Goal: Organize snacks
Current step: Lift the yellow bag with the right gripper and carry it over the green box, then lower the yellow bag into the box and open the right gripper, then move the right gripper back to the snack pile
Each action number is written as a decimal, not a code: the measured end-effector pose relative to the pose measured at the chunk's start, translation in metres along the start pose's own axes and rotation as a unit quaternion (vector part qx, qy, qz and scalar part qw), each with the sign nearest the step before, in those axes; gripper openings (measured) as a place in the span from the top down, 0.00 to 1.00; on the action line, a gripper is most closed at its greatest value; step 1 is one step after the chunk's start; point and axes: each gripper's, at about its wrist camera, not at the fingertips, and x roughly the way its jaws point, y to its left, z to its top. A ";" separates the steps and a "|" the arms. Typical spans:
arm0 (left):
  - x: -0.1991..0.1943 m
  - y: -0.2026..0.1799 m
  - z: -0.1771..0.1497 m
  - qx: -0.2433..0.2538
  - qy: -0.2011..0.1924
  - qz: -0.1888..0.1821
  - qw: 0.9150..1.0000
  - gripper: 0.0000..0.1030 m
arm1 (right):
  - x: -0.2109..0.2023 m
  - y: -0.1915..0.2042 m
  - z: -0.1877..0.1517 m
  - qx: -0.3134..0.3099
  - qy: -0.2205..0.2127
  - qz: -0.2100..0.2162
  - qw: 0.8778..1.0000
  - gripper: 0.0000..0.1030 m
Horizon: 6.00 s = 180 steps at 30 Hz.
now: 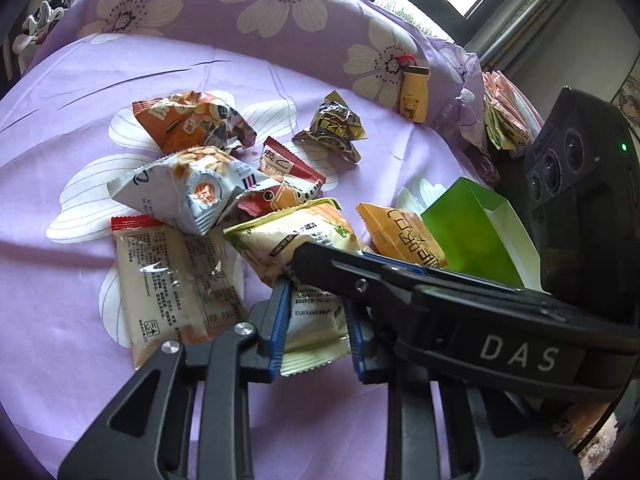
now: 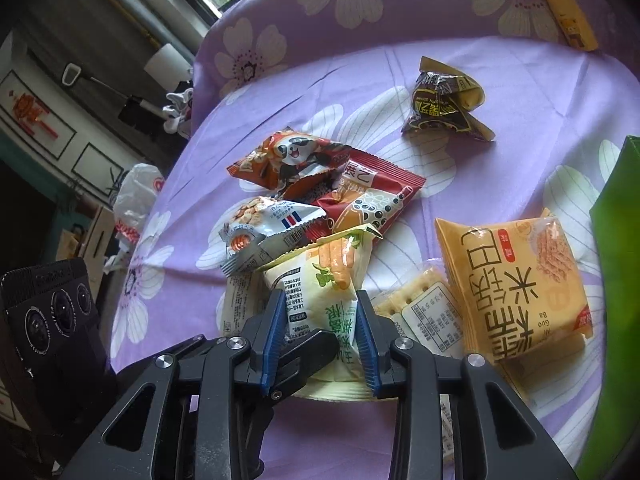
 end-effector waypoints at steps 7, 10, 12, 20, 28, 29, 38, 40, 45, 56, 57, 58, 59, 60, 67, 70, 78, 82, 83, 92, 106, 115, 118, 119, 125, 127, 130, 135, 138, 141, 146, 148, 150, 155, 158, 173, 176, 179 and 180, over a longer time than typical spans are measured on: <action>-0.026 -0.028 -0.001 0.039 -0.026 -0.017 0.999 0.76 | -0.042 0.013 -0.011 -0.005 -0.046 -0.008 0.999 0.65; -0.035 -0.040 -0.004 0.054 -0.031 -0.022 0.998 0.76 | -0.058 0.015 -0.018 -0.003 -0.065 -0.009 0.998 0.65; -0.038 -0.048 -0.007 0.061 -0.034 -0.023 0.997 0.77 | -0.067 0.015 -0.022 0.000 -0.074 -0.009 0.997 0.65; -0.050 -0.080 -0.009 0.095 -0.050 -0.027 0.994 0.78 | -0.099 0.009 -0.031 0.002 -0.113 -0.010 0.994 0.64; -0.045 -0.108 -0.006 0.113 -0.055 -0.032 0.992 0.78 | -0.123 -0.009 -0.032 0.012 -0.135 -0.008 0.991 0.64; -0.044 -0.112 -0.005 0.114 -0.056 -0.033 0.991 0.78 | -0.126 -0.012 -0.031 0.014 -0.137 -0.008 0.990 0.64; -0.030 -0.157 -0.001 0.147 -0.057 -0.052 0.986 0.78 | -0.161 -0.042 -0.034 0.037 -0.171 -0.017 0.984 0.64; -0.024 -0.168 -0.001 0.153 -0.054 -0.057 0.985 0.78 | -0.168 -0.052 -0.036 0.046 -0.179 -0.020 0.983 0.64; -0.006 -0.187 0.002 0.162 -0.037 -0.074 0.983 0.78 | -0.180 -0.076 -0.036 0.077 -0.187 -0.029 0.979 0.64; 0.026 -0.210 0.005 0.169 0.001 -0.091 0.981 0.78 | -0.188 -0.115 -0.038 0.129 -0.184 -0.044 0.973 0.64; 0.029 -0.211 0.005 0.168 0.004 -0.092 0.982 0.78 | -0.188 -0.118 -0.039 0.132 -0.183 -0.045 0.973 0.64; 0.031 -0.212 0.005 0.167 0.007 -0.094 0.982 0.78 | -0.188 -0.120 -0.040 0.136 -0.182 -0.046 0.973 0.64; 0.034 -0.213 0.005 0.166 0.011 -0.095 0.982 0.78 | -0.187 -0.123 -0.040 0.140 -0.180 -0.047 0.973 0.64; 0.036 -0.213 0.005 0.164 0.014 -0.097 0.982 0.78 | -0.187 -0.125 -0.040 0.143 -0.178 -0.049 0.972 0.64; 0.051 -0.214 0.003 0.152 0.031 -0.103 0.983 0.78 | -0.182 -0.138 -0.039 0.159 -0.161 -0.057 0.972 0.64; 0.057 -0.214 0.003 0.147 0.041 -0.106 0.983 0.78 | -0.179 -0.144 -0.040 0.170 -0.155 -0.060 0.971 0.64; 0.069 -0.215 0.001 0.138 0.062 -0.112 0.982 0.78 | -0.175 -0.153 -0.042 0.184 -0.139 -0.072 0.970 0.64; 0.073 -0.214 0.000 0.136 0.067 -0.111 0.982 0.78 | -0.172 -0.156 -0.041 0.187 -0.130 -0.077 0.971 0.64; 0.074 -0.214 0.000 0.134 0.069 -0.111 0.982 0.78 | -0.171 -0.156 -0.041 0.189 -0.128 -0.078 0.970 0.64; 0.081 -0.209 -0.001 0.127 0.080 -0.108 0.983 0.78 | -0.163 -0.161 -0.041 0.195 -0.112 -0.083 0.971 0.63; 0.089 -0.217 -0.003 0.135 0.096 -0.112 0.980 0.78 | -0.161 -0.167 -0.041 0.203 -0.106 -0.086 0.970 0.62; 0.081 -0.213 -0.004 0.131 0.101 -0.085 0.983 0.75 | -0.157 -0.168 -0.040 0.206 -0.099 -0.127 0.965 0.61; 0.082 -0.212 -0.007 0.148 0.104 -0.053 0.982 0.75 | -0.153 -0.168 -0.040 0.203 -0.091 -0.147 0.964 0.61; 0.082 -0.211 -0.007 0.151 0.106 -0.050 0.982 0.75 | -0.153 -0.168 -0.040 0.202 -0.089 -0.152 0.964 0.61; 0.083 -0.204 -0.006 0.152 0.109 -0.017 0.982 0.81 | -0.153 -0.170 -0.040 0.204 -0.089 -0.159 0.962 0.56; 0.082 -0.198 -0.005 0.147 0.108 -0.018 0.983 0.81 | -0.152 -0.172 -0.041 0.208 -0.089 -0.162 0.960 0.55; 0.079 -0.191 -0.004 0.139 0.106 -0.019 0.984 0.83 | -0.150 -0.175 -0.041 0.214 -0.086 -0.164 0.959 0.55; 0.075 -0.188 -0.005 0.143 0.102 -0.016 0.984 0.84 | -0.141 -0.175 -0.039 0.210 -0.076 -0.173 0.959 0.55; 0.075 -0.188 -0.006 0.145 0.100 -0.014 0.984 0.85 | -0.138 -0.173 -0.039 0.206 -0.071 -0.183 0.959 0.55; 0.073 -0.186 -0.006 0.139 0.099 -0.019 0.985 0.86 | -0.139 -0.173 -0.038 0.204 -0.075 -0.184 0.959 0.55; 0.061 -0.181 -0.002 0.098 0.099 -0.075 0.987 0.81 | -0.143 -0.166 -0.038 0.197 -0.085 -0.184 0.959 0.55; 0.049 -0.182 -0.001 0.103 0.086 -0.088 0.987 0.79 | -0.148 -0.158 -0.037 0.185 -0.098 -0.176 0.962 0.55; 0.035 -0.180 0.001 0.108 0.073 -0.089 0.988 0.72 | -0.153 -0.148 -0.036 0.176 -0.112 -0.169 0.963 0.43; 0.000 -0.155 0.007 0.101 0.033 -0.075 0.992 0.37 | -0.160 -0.123 -0.033 0.148 -0.144 -0.169 0.964 0.28; -0.022 -0.131 0.011 0.092 0.005 -0.046 0.995 0.24 | -0.159 -0.106 -0.031 0.127 -0.154 -0.163 0.966 0.19; -0.104 0.035 0.029 -0.048 -0.060 0.108 0.991 0.12 | -0.129 -0.002 -0.033 0.029 -0.178 -0.084 0.980 0.15; -0.106 0.049 0.028 -0.053 -0.052 0.121 0.990 0.12 | -0.118 0.016 -0.034 0.017 -0.178 -0.090 0.980 0.15; -0.107 0.059 0.027 -0.049 -0.050 0.131 0.989 0.12 | -0.102 0.031 -0.031 -0.002 -0.160 -0.090 0.983 0.15; -0.106 0.062 0.027 -0.050 -0.052 0.139 0.988 0.12 | -0.097 0.034 -0.029 -0.006 -0.152 -0.090 0.984 0.15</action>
